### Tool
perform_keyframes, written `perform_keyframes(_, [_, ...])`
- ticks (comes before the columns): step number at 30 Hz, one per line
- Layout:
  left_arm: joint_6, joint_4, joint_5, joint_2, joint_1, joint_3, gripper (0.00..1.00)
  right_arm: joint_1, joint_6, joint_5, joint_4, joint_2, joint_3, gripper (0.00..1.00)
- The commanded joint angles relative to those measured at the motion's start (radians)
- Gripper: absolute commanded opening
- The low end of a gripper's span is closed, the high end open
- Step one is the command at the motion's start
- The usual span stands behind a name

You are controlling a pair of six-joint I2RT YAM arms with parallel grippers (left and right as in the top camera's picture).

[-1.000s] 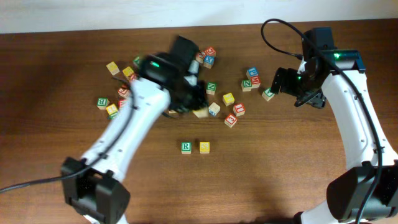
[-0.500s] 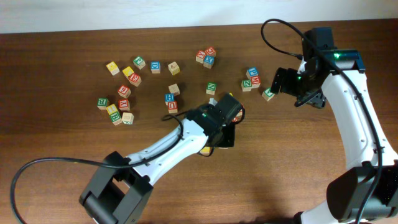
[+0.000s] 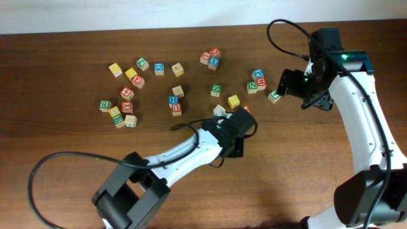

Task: Spell out RSS
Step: 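Carry the yellow block toward the R and S blocks with the left gripper, then lower the yellow S block right of the first S with the left gripper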

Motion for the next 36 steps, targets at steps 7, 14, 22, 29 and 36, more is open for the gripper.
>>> perform_keyframes(7, [-0.020, -0.040, -0.133, 0.026, -0.015, -0.016, 0.06, -0.006, -0.009, 0.016, 0.003, -0.005, 0.009, 0.98])
perform_keyframes(14, [-0.020, -0.050, -0.172, 0.063, -0.015, -0.017, 0.06, -0.005, -0.009, 0.016, 0.003, -0.005, 0.009, 0.98])
perform_keyframes(22, [-0.021, -0.054, -0.217, 0.063, -0.014, -0.017, 0.07, -0.006, -0.009, 0.016, 0.003, -0.005, 0.009, 0.98])
perform_keyframes(29, [-0.065, -0.053, -0.221, 0.063, -0.008, -0.017, 0.10, -0.006, -0.009, 0.016, 0.003, -0.005, 0.009, 0.98])
perform_keyframes(36, [-0.110, -0.062, -0.225, 0.063, -0.008, -0.017, 0.09, -0.006, -0.009, 0.015, 0.003, -0.005, 0.009, 0.98])
